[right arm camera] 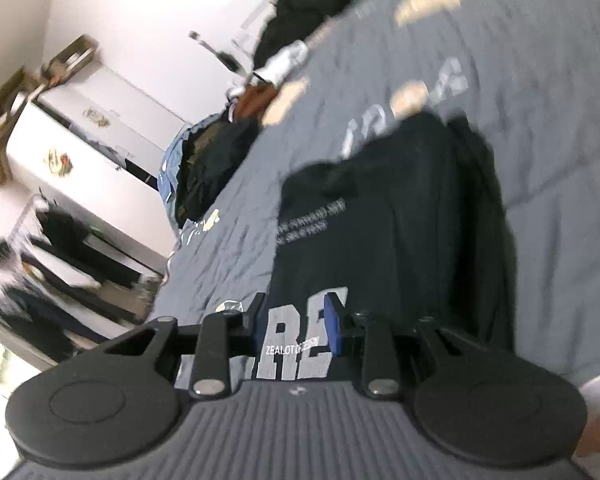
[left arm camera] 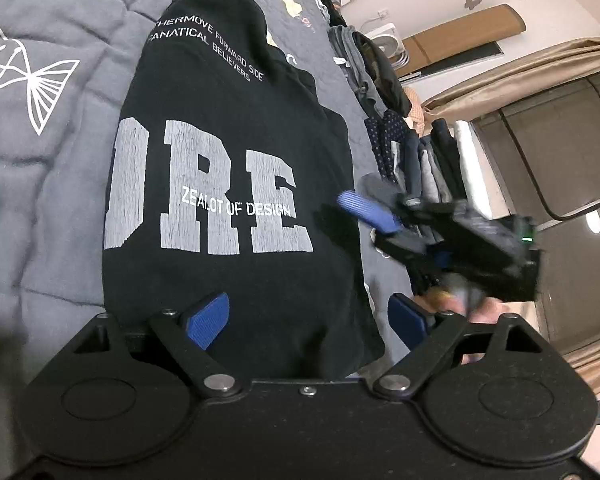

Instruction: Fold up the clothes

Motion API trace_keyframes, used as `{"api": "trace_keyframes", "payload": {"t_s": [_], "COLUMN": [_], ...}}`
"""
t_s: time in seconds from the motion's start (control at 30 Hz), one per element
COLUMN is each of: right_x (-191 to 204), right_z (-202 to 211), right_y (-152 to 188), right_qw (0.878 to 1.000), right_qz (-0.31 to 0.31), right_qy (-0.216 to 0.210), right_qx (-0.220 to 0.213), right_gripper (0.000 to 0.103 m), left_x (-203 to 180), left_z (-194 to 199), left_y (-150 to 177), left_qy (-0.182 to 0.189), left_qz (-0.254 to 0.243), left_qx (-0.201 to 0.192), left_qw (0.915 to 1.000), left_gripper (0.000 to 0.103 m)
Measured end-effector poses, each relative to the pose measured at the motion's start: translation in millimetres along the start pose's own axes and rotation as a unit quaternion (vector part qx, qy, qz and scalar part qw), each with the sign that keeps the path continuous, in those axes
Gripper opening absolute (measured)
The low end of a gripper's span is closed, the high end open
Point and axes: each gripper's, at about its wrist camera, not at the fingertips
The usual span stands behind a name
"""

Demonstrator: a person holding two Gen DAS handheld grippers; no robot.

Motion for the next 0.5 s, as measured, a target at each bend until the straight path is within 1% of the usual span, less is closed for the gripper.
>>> {"api": "trace_keyframes", "payload": {"t_s": [0.1, 0.13, 0.17, 0.2, 0.3, 0.37, 0.4, 0.5], "right_x": [-26, -36, -45, -49, -50, -51, -52, -54], "right_z": [-7, -7, -6, -5, -3, -2, -1, 2], "right_y": [1, 3, 6, 8, 10, 12, 13, 14], "right_qw": [0.999, 0.998, 0.997, 0.997, 0.998, 0.998, 0.999, 0.999], "right_qz": [-0.041, -0.057, -0.072, -0.075, -0.064, -0.056, -0.053, -0.045], "right_qy": [0.015, 0.011, -0.003, -0.008, -0.002, 0.002, 0.004, 0.008], "right_qx": [0.004, 0.003, 0.002, 0.001, 0.003, 0.004, 0.005, 0.007], "right_gripper": [0.029, 0.028, 0.027, 0.025, 0.025, 0.025, 0.024, 0.024], "left_x": [-2, -3, -6, -8, -13, -14, -13, -3], "left_z": [7, 10, 14, 19, 31, 34, 32, 11], "left_y": [-2, -3, -4, -4, -5, -6, -6, -4], "left_qy": [0.006, 0.007, 0.011, 0.017, 0.033, 0.037, 0.036, 0.020], "left_qz": [-0.005, -0.009, -0.014, -0.019, -0.028, -0.029, -0.026, -0.005], "left_qx": [-0.001, -0.002, -0.006, -0.012, -0.033, -0.041, -0.038, 0.003], "left_qw": [1.0000, 0.9999, 0.9998, 0.9996, 0.9985, 0.9980, 0.9983, 0.9998], "left_gripper": [0.086, 0.086, 0.086, 0.086, 0.088, 0.091, 0.091, 0.091]}}
Point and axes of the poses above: each gripper's, at about its wrist camera, not at the fingertips, and z roughly against the way its jaws point, x to its left, y to its underside, and after that the axes turned 15 degrees about x, right-handed
